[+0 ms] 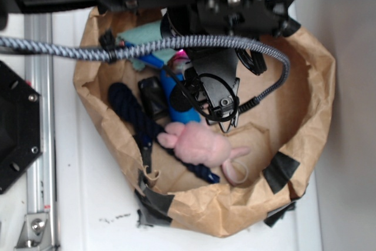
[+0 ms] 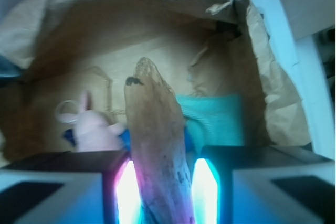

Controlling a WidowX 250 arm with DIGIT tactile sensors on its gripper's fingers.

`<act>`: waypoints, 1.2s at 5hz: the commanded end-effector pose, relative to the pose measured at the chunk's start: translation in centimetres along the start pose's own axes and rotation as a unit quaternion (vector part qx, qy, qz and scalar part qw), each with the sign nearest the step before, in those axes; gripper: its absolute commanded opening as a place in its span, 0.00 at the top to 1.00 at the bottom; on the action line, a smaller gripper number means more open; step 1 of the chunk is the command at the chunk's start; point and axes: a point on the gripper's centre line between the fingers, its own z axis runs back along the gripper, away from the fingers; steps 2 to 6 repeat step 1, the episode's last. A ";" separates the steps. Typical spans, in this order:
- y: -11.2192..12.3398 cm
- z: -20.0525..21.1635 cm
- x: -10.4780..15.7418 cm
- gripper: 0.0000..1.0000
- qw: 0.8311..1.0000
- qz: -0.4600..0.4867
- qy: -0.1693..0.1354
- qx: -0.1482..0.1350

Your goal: Grab the wood chip.

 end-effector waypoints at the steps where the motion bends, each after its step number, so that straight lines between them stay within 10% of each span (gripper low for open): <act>1: -0.7 1.0 1.8 1.00 0.998 -0.003 -0.062 -0.001; 6: -0.7 1.0 1.8 1.00 0.998 -0.003 -0.062 -0.001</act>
